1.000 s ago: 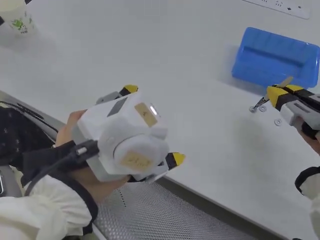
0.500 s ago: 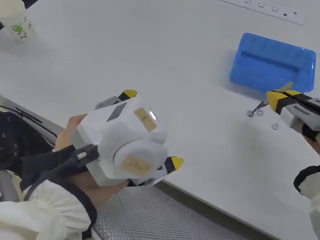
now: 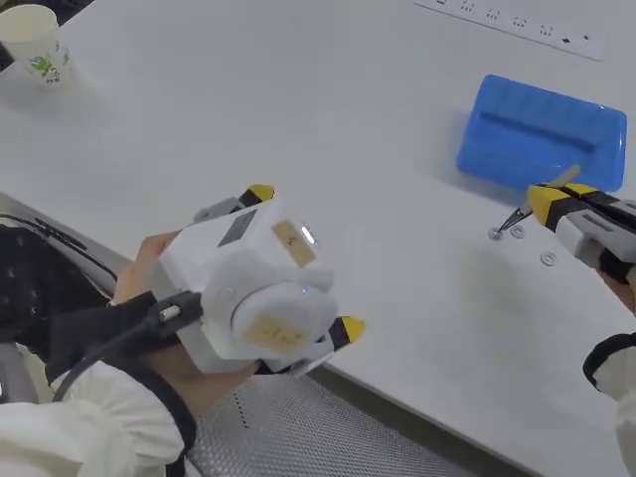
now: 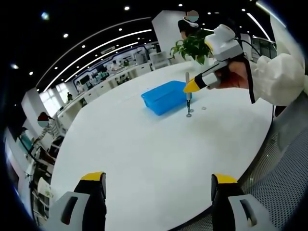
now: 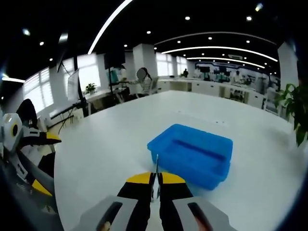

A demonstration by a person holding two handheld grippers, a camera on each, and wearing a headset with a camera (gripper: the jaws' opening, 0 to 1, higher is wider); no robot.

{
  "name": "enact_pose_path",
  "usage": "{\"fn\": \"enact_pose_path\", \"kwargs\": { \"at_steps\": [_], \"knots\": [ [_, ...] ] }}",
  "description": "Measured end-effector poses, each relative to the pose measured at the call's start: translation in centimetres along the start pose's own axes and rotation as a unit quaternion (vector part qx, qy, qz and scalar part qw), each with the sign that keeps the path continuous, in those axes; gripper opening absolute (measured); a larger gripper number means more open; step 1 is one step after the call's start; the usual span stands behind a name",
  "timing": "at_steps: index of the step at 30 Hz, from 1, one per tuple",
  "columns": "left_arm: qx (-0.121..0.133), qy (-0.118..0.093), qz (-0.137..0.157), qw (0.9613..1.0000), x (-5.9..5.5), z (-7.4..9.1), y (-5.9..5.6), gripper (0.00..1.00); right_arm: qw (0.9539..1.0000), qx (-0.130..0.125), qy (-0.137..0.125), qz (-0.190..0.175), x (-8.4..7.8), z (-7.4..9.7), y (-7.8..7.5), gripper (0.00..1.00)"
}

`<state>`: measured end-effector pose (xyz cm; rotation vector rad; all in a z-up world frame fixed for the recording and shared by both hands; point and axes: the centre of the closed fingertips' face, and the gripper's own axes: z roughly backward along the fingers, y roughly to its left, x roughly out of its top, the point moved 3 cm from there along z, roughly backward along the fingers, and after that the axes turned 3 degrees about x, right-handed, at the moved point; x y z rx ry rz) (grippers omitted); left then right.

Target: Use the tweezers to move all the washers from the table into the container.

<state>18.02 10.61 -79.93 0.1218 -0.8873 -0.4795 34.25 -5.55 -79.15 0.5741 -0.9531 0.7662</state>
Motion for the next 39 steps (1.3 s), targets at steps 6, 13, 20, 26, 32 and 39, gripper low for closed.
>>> {"fn": "enact_pose_path", "kwargs": {
  "at_steps": [6,13,20,26,32,39],
  "knots": [
    [0.002,0.001,0.0,1.0,0.0,0.0,0.1,0.93,1.0,0.003,-0.005,-0.002,0.0,0.0,0.3,0.02],
    [0.002,0.003,0.0,1.0,-0.1,0.0,0.0,0.92,1.0,-0.002,-0.006,0.006,-0.1,-0.1,0.4,0.02],
    [0.002,0.005,-0.001,1.0,-0.2,-0.1,0.1,0.92,0.999,-0.004,-0.001,0.045,-0.1,-0.1,0.8,0.02],
    [0.002,0.006,-0.001,1.0,-0.1,-0.1,0.0,0.92,0.9972,-0.005,0.0,0.074,-0.3,0.0,1.3,0.02],
    [0.003,0.01,-0.002,0.9999,-0.3,-0.1,0.0,0.92,0.9962,-0.008,-0.002,0.087,-0.5,0.2,1.5,0.02],
    [0.004,0.014,-0.003,0.9999,-0.3,-0.1,0.1,0.92,0.9983,-0.004,-0.009,0.057,-0.5,0.2,1.5,0.02]
  ]
}}
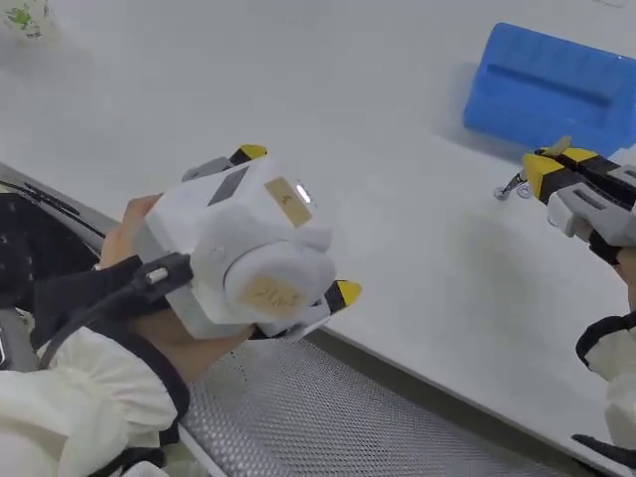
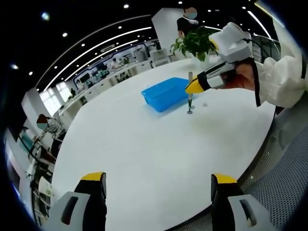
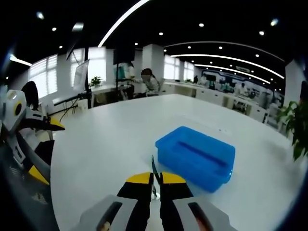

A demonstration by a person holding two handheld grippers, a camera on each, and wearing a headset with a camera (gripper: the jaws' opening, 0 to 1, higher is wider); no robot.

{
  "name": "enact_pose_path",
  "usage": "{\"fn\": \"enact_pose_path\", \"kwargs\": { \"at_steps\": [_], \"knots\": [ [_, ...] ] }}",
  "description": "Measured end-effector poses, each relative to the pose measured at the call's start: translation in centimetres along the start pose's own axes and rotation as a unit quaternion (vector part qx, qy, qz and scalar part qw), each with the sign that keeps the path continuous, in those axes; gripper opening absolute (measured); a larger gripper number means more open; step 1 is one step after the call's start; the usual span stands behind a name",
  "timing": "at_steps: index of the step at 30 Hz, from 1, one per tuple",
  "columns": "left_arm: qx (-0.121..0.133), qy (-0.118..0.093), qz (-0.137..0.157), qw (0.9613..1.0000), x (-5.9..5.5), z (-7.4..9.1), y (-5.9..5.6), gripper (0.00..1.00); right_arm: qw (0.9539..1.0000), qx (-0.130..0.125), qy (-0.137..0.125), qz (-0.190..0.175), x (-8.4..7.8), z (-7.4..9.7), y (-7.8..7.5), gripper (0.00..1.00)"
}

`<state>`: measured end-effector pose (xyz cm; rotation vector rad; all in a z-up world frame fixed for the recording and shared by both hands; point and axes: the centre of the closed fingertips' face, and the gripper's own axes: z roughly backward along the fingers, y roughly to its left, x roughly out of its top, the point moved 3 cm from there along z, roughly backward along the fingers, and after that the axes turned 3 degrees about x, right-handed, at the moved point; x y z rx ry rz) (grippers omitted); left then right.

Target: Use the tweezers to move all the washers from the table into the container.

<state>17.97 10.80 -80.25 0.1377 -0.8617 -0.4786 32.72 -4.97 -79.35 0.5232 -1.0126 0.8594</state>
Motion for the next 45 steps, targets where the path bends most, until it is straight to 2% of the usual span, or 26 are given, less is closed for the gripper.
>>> {"fn": "enact_pose_path", "kwargs": {
  "at_steps": [5,8,11,14,21,29,34,38,41,45],
  "knots": [
    [0.005,0.004,0.004,1.0,-0.1,-0.1,0.2,0.92,0.9999,-0.003,-0.002,-0.01,0.0,0.0,-0.4,0.02],
    [0.014,0.009,0.011,0.9998,-0.3,-0.1,0.6,0.92,0.9993,-0.003,-0.007,-0.038,-0.1,0.0,-0.7,0.02],
    [0.021,-0.007,0.023,0.9995,0.2,0.1,0.9,0.93,0.9986,-0.005,-0.009,-0.052,-0.1,0.0,-0.9,0.02],
    [0.026,-0.012,0.03,0.9991,0.3,0.2,1.2,0.92,0.9981,-0.01,-0.009,-0.06,-0.2,0.0,-0.9,0.02],
    [0.021,0.005,0.023,0.9995,-0.2,0.0,0.9,0.91,0.9957,-0.016,-0.017,-0.09,-0.3,0.1,-1.3,0.02],
    [0.016,0.014,0.022,0.9995,-0.4,-0.2,0.8,0.9,0.993,-0.017,-0.026,-0.114,-0.3,-0.2,-1.3,0.03],
    [0.018,0.016,0.021,0.9995,-0.5,-0.2,0.8,0.9,0.9931,-0.023,-0.028,-0.112,-0.5,-0.1,-1.3,0.03],
    [0.019,0.018,0.021,0.9994,-0.5,-0.2,0.9,0.9,0.9972,-0.031,-0.013,-0.067,-0.7,0.0,-0.9,0.01],
    [0.018,0.02,0.021,0.9994,-0.6,-0.2,0.8,0.9,0.9977,-0.027,-0.004,-0.062,-0.5,0.0,-0.5,0.01],
    [0.018,0.021,0.019,0.9995,-0.5,-0.2,0.8,0.9,0.9977,-0.029,-0.002,-0.062,-0.5,0.1,-0.8,0.01]
  ]
}}
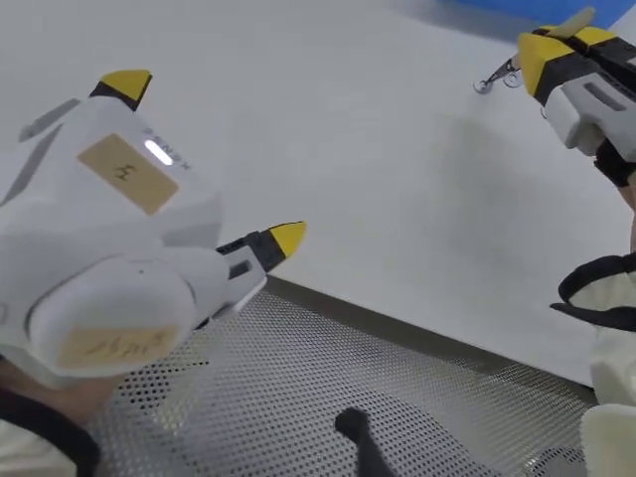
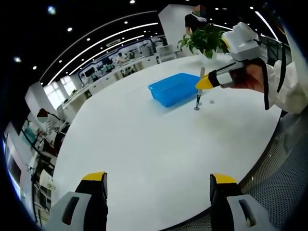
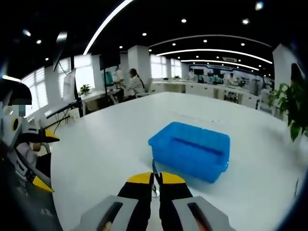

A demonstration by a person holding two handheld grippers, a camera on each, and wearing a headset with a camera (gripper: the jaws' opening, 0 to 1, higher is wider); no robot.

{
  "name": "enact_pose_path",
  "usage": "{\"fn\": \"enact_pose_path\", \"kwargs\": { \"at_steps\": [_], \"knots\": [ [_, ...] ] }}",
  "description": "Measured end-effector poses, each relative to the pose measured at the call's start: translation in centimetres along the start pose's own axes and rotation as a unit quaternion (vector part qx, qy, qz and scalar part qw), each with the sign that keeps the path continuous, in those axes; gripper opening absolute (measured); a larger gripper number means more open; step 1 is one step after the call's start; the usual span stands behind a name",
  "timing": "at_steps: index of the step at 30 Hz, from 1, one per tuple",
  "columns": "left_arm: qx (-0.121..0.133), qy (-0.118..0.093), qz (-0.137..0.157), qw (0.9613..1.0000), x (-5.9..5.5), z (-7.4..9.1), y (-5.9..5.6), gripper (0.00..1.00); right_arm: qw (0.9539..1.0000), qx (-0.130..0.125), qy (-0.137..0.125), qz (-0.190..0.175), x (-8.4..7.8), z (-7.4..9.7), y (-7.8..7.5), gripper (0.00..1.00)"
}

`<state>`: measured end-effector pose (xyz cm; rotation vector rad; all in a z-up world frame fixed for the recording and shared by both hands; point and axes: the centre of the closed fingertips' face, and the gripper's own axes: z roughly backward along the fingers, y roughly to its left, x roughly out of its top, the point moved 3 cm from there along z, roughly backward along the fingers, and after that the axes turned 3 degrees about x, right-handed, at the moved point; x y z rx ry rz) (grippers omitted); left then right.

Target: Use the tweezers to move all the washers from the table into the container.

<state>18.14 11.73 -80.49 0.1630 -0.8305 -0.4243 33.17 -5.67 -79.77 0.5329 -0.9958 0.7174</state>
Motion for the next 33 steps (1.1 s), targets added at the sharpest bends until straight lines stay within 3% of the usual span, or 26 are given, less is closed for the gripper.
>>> {"fn": "enact_pose_path", "kwargs": {
  "at_steps": [11,18,33],
  "knots": [
    [0.001,-0.002,0.0,1.0,0.1,0.1,0.0,0.9,0.9998,0.003,0.015,0.007,0.4,0.0,-0.2,0.0],
    [-0.001,-0.014,0.002,0.9999,0.5,0.3,-0.1,0.91,0.9998,0.007,0.015,0.012,0.8,0.3,0.1,0.0],
    [0.006,-0.026,-0.001,0.9996,0.7,0.4,0.1,0.92,0.9997,0.018,0.013,0.01,2.9,2.0,1.3,0.0]
  ]
}}
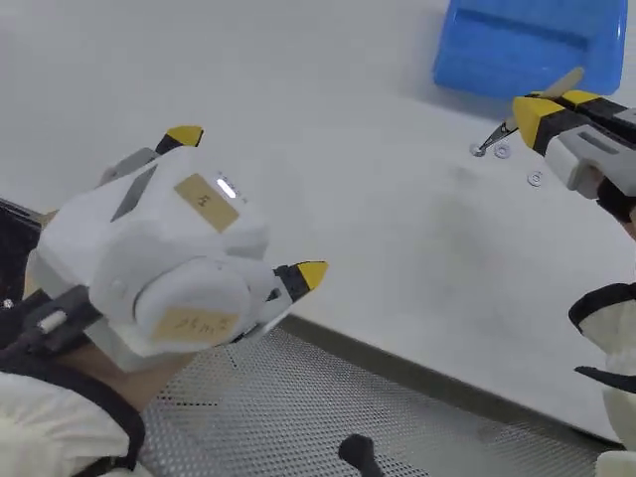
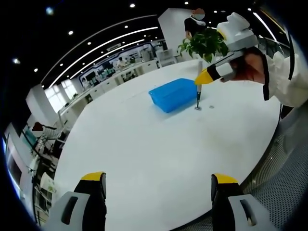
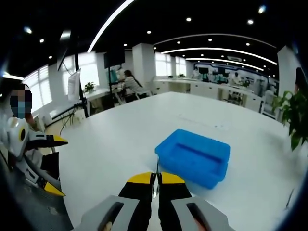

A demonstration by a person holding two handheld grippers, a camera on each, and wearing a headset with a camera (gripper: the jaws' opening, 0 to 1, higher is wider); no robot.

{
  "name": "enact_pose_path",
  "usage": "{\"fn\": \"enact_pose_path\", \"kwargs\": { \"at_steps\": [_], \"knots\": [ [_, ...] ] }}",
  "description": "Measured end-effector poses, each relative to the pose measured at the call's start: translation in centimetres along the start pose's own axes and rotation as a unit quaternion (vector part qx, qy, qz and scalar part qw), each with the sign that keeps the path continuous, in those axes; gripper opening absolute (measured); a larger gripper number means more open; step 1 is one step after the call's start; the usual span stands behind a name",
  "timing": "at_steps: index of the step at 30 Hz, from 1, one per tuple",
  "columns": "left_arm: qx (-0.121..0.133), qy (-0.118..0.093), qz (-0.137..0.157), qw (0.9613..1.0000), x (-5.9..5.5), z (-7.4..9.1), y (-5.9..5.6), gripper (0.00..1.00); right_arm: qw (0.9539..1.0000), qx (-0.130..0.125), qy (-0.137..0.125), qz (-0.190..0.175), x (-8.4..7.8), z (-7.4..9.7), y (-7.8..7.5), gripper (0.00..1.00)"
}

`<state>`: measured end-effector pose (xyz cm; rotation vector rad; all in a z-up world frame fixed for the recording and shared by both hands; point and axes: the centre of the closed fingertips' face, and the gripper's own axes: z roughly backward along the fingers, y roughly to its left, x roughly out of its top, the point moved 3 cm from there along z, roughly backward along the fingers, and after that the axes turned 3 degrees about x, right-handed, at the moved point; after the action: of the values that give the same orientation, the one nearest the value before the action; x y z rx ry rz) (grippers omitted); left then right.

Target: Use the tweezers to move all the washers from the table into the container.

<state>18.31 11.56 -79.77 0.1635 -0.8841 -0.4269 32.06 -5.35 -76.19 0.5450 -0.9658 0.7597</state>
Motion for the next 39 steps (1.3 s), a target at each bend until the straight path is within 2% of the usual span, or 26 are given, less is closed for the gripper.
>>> {"fn": "enact_pose_path", "kwargs": {
  "at_steps": [8,11,14,16,29,39],
  "knots": [
    [-0.002,-0.005,0.002,1.0,0.0,0.0,0.0,0.92,0.9998,0.003,0.0,-0.02,0.0,0.6,-0.3,0.0],
    [-0.002,-0.005,0.003,1.0,0.0,0.0,0.0,0.92,0.9999,0.003,-0.001,-0.016,0.4,0.8,-0.3,0.0],
    [0.005,-0.024,0.008,0.9997,0.6,0.3,0.3,0.93,1.0,0.003,-0.002,-0.006,0.6,0.9,-0.4,0.0],
    [0.007,-0.028,0.013,0.9995,0.6,0.4,0.4,0.94,1.0,0.004,-0.002,-0.003,0.7,0.9,-0.5,0.0],
    [0.003,-0.028,0.009,0.9996,0.6,0.4,0.2,0.93,0.9998,-0.001,0.0,0.02,1.9,1.6,-1.3,0.0],
    [0.002,-0.025,0.008,0.9997,0.5,0.4,0.2,0.93,0.9993,-0.001,-0.001,0.038,2.6,1.0,-2.0,0.0]
  ]
}}
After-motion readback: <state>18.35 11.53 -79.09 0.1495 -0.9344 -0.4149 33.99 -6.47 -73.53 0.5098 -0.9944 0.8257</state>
